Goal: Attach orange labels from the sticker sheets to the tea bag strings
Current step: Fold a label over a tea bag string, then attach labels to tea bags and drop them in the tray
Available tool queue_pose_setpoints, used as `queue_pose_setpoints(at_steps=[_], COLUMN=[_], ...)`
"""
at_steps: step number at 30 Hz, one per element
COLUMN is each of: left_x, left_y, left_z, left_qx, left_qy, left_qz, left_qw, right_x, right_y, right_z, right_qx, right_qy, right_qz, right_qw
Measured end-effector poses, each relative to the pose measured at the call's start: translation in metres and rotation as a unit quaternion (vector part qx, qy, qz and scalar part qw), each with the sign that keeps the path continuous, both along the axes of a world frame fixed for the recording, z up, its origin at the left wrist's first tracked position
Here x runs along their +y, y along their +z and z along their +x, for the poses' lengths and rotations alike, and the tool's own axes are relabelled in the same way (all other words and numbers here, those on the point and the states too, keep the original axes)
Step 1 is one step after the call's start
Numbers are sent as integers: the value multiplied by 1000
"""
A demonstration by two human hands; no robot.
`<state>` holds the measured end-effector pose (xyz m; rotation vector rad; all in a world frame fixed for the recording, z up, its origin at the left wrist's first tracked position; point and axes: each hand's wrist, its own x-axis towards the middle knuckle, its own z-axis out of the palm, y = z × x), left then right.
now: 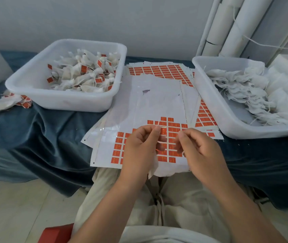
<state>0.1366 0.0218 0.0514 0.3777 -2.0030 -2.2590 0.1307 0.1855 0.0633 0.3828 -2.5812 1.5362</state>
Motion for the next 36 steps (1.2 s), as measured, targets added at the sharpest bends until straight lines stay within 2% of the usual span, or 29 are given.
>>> queue_pose_setpoints(at_steps=[3,6,9,11,13,19,22,26,29,31,34,36], left_x=[-26,-65,-110,-140,-165,-203,-198,-175,-150,-129,-96,-79], left_y=[32,75,121,144,156,125,113,113,111,103,83,67], left_z=[-16,-46,-90,-124,-157,-202,-196,-178,-150,-124,-79,-52], left_qx=[-22,65,145,161,141,-8,20,64,87,103,114,105], left_qy=[-2,17,93,128,143,103,101,118,123,108,56,17], left_qz=[-74,-96,-124,-164,-213,-301,-335,-472,-503,-491,-412,-362], left_qw=[997,993,977,965,956,948,937,871,851,858,902,926], right_x=[2,-1,-5,-5,-2,5,11,16,22,28,45,64], right_y=[2,3,6,6,5,5,8,16,22,24,27,34], right_z=[1,1,3,3,0,-4,-8,-9,-9,-13,-27,-43], right_qx=[12,-4,-22,-22,-23,-32,-24,-15,-11,-7,29,90], right_qy=[6,7,5,7,4,3,3,1,-7,-24,-89,-149], right_qz=[-11,-8,-10,3,18,29,33,11,14,19,54,83], right_qw=[1000,1000,1000,1000,1000,999,999,1000,1000,1000,994,981])
